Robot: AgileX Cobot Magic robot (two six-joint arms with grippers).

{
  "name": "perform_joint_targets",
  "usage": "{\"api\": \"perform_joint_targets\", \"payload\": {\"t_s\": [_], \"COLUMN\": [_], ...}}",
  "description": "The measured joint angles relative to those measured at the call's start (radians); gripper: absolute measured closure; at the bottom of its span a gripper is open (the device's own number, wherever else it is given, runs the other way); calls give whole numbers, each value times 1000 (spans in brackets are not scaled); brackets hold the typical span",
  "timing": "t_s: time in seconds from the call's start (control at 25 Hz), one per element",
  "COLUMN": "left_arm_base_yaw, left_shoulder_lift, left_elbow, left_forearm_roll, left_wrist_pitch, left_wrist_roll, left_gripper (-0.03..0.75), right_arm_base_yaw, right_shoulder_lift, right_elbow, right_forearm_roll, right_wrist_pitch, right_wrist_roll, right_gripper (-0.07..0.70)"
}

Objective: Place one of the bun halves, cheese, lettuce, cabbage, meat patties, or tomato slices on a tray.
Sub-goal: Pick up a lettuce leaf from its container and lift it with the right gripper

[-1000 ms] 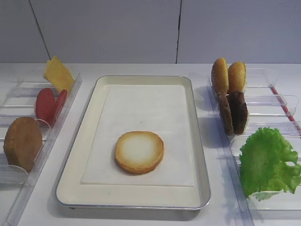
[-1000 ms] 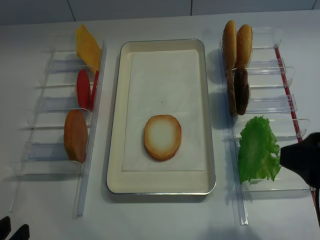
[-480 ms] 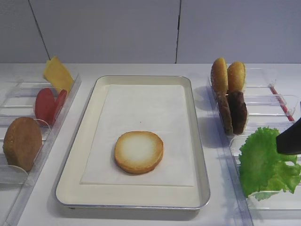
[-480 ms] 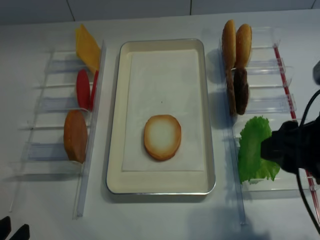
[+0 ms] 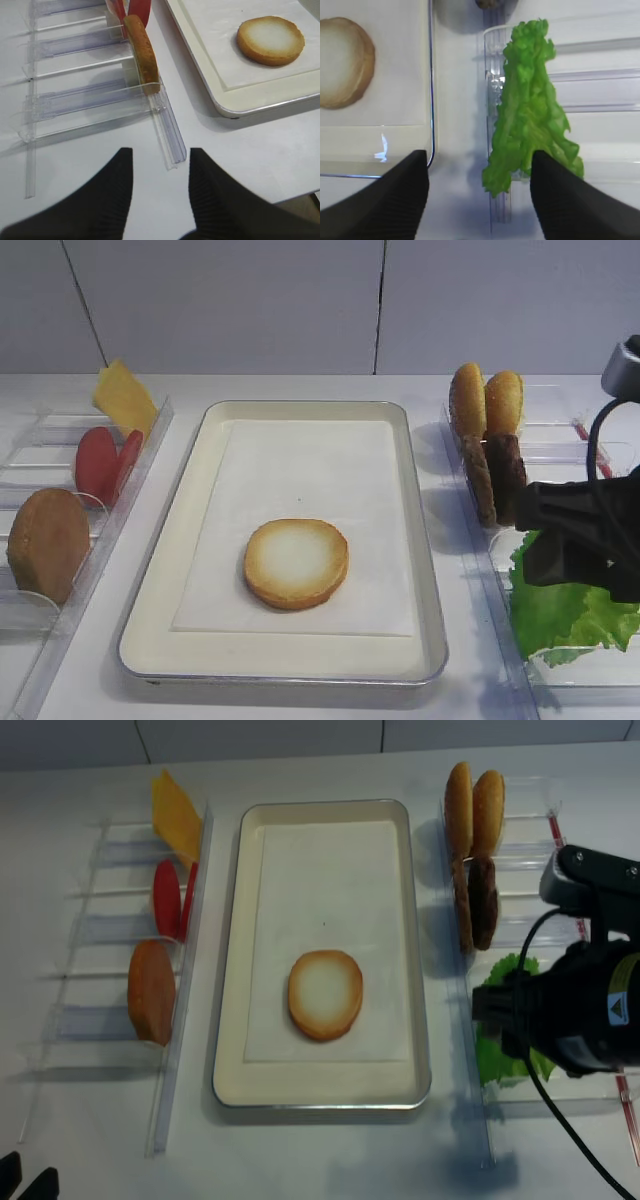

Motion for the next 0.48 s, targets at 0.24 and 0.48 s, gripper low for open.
{"api": "perform_joint_targets", "payload": {"t_s": [0.24,0.48], "left_arm_base_yaw": [0,0], "left_shoulder_lift": [0,0], "left_elbow": [0,0], "left_forearm_roll": [0,0], "left_wrist_pitch": [0,0], "left_wrist_roll": [0,0], "left_gripper": [464,464], "right_arm_base_yaw": [2,2], "right_shoulder_lift": [47,87], "right_elbow": [0,0], "right_forearm_roll": [-9,-27], "right_wrist_pitch": [-31,-46], "right_wrist_roll": [8,23], "right_gripper": [197,204]}}
